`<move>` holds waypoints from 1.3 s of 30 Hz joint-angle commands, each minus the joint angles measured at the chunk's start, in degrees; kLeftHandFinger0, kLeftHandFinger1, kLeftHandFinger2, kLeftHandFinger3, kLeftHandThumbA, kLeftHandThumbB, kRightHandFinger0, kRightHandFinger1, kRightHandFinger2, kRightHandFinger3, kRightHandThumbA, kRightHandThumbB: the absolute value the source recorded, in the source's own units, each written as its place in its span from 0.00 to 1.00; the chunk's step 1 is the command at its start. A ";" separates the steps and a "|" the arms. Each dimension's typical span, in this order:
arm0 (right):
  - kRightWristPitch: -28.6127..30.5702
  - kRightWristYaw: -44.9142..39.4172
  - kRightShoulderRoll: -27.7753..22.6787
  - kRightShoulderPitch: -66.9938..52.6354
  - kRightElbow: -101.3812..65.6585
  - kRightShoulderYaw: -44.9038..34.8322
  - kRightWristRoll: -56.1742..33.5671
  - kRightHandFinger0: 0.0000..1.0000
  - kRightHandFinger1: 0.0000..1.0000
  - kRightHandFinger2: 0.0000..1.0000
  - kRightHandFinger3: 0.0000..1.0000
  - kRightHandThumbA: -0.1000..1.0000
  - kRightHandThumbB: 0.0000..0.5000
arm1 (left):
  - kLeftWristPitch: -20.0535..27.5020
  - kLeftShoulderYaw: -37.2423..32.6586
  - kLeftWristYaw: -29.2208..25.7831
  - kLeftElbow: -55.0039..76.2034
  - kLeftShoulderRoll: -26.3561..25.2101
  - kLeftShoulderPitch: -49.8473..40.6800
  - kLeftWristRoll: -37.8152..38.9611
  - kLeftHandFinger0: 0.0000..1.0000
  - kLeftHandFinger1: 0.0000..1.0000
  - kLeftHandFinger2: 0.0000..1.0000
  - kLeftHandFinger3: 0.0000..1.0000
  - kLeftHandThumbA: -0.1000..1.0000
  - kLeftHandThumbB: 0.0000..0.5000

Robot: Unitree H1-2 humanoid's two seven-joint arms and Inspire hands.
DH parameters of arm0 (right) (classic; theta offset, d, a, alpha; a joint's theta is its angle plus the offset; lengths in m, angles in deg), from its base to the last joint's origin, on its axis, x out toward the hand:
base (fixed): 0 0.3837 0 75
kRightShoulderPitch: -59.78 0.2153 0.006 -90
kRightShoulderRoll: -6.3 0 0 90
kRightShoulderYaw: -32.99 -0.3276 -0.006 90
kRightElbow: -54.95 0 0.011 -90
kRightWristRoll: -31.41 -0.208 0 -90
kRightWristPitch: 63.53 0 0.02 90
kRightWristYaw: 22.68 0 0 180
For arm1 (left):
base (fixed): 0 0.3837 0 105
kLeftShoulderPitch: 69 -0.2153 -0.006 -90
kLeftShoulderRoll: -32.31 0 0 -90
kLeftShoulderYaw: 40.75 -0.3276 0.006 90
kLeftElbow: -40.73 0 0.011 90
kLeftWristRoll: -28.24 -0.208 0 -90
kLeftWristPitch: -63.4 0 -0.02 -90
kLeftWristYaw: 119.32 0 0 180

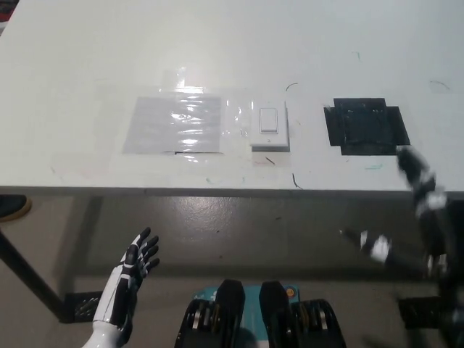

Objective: A white switch is kept at the centre of the table close to the robot and the robot uses its right hand to press it to turn it on

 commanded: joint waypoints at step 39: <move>-21.59 -29.92 -7.15 62.04 55.13 38.50 21.52 1.00 1.00 1.00 1.00 1.00 0.59 | 2.77 -0.59 1.05 2.21 -0.60 1.30 0.12 1.00 1.00 1.00 1.00 1.00 0.12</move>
